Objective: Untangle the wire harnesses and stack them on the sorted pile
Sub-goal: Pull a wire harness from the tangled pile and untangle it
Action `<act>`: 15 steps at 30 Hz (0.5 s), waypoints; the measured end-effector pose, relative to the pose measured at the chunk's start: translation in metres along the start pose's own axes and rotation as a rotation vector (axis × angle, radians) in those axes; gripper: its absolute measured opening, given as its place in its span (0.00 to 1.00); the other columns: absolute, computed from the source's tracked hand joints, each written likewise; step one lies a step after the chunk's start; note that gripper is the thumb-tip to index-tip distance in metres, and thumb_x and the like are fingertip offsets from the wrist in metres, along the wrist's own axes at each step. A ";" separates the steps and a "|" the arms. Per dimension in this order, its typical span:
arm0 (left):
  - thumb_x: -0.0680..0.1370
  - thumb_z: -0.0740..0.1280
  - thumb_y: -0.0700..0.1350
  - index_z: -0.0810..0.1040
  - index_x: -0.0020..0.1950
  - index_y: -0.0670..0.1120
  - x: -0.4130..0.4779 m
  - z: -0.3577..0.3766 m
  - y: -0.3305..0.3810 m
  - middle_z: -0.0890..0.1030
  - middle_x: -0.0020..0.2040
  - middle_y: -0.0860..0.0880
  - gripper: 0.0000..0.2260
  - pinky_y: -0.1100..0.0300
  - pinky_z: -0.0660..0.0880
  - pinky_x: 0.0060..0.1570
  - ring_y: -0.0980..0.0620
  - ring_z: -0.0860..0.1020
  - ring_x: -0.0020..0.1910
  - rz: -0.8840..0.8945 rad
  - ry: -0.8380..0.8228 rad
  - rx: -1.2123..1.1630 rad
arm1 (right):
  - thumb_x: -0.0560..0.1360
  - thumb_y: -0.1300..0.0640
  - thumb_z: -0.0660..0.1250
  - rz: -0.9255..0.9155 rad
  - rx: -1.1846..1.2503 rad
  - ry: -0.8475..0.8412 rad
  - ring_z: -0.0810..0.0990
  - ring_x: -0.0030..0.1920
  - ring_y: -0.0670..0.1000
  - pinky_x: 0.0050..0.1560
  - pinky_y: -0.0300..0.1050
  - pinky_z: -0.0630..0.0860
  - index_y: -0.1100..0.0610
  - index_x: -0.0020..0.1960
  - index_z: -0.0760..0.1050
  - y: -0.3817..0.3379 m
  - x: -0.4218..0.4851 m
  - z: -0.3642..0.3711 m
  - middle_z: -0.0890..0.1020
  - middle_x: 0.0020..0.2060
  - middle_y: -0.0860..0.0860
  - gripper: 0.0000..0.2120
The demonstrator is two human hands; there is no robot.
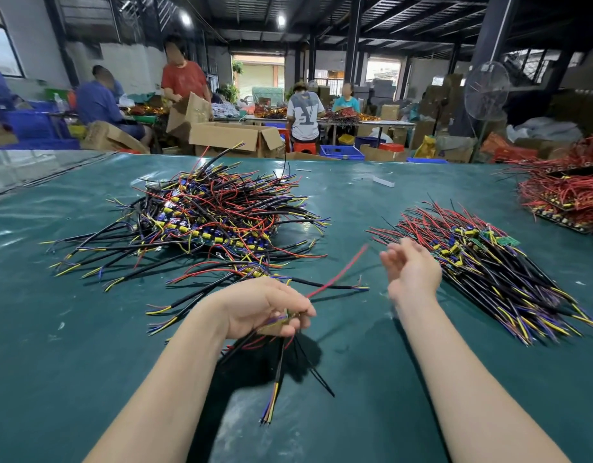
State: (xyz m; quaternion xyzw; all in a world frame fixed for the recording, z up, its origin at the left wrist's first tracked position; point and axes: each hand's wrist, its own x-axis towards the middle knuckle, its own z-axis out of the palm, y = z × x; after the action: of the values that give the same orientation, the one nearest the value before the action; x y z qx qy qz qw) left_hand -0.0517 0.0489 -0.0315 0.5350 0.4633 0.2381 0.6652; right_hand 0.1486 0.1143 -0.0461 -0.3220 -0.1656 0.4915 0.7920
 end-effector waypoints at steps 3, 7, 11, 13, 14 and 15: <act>0.79 0.60 0.38 0.78 0.43 0.41 0.003 0.001 -0.002 0.80 0.29 0.49 0.08 0.71 0.70 0.23 0.60 0.74 0.23 0.099 0.113 -0.092 | 0.81 0.56 0.55 0.194 0.103 -0.075 0.78 0.21 0.46 0.24 0.37 0.77 0.62 0.37 0.70 0.006 -0.008 0.003 0.79 0.24 0.55 0.16; 0.80 0.58 0.41 0.78 0.46 0.43 0.007 0.004 0.004 0.80 0.29 0.50 0.10 0.71 0.66 0.21 0.60 0.72 0.22 0.224 0.218 -0.169 | 0.78 0.62 0.59 0.234 -0.369 -0.357 0.77 0.27 0.50 0.27 0.36 0.77 0.63 0.36 0.73 0.029 -0.031 0.023 0.79 0.22 0.50 0.13; 0.77 0.59 0.40 0.79 0.46 0.44 0.013 0.005 0.008 0.79 0.26 0.50 0.08 0.71 0.62 0.18 0.59 0.70 0.19 0.220 0.421 -0.149 | 0.75 0.65 0.64 0.173 -0.549 -0.578 0.77 0.29 0.46 0.30 0.35 0.77 0.60 0.35 0.76 0.037 -0.045 0.026 0.79 0.26 0.50 0.10; 0.75 0.62 0.42 0.80 0.41 0.45 0.013 0.004 0.006 0.78 0.26 0.50 0.08 0.71 0.62 0.19 0.59 0.70 0.20 0.207 0.476 -0.123 | 0.74 0.67 0.65 0.168 -0.565 -0.608 0.76 0.26 0.44 0.28 0.35 0.76 0.60 0.36 0.76 0.043 -0.054 0.028 0.77 0.26 0.52 0.08; 0.74 0.63 0.42 0.79 0.38 0.45 0.013 0.004 0.005 0.78 0.26 0.50 0.08 0.71 0.63 0.19 0.58 0.71 0.20 0.203 0.491 -0.114 | 0.74 0.68 0.65 0.190 -0.554 -0.606 0.75 0.23 0.44 0.27 0.35 0.75 0.61 0.37 0.76 0.045 -0.057 0.029 0.77 0.24 0.51 0.08; 0.73 0.63 0.41 0.79 0.36 0.45 0.013 0.005 0.005 0.78 0.26 0.50 0.08 0.70 0.64 0.19 0.58 0.72 0.21 0.197 0.504 -0.111 | 0.74 0.68 0.65 0.215 -0.538 -0.603 0.74 0.22 0.43 0.25 0.34 0.74 0.61 0.37 0.76 0.045 -0.058 0.029 0.77 0.23 0.50 0.08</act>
State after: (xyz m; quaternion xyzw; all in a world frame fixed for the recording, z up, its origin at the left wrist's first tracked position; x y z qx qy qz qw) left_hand -0.0403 0.0588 -0.0311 0.4641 0.5460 0.4522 0.5310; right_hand 0.0744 0.0869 -0.0515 -0.3746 -0.4782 0.5829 0.5397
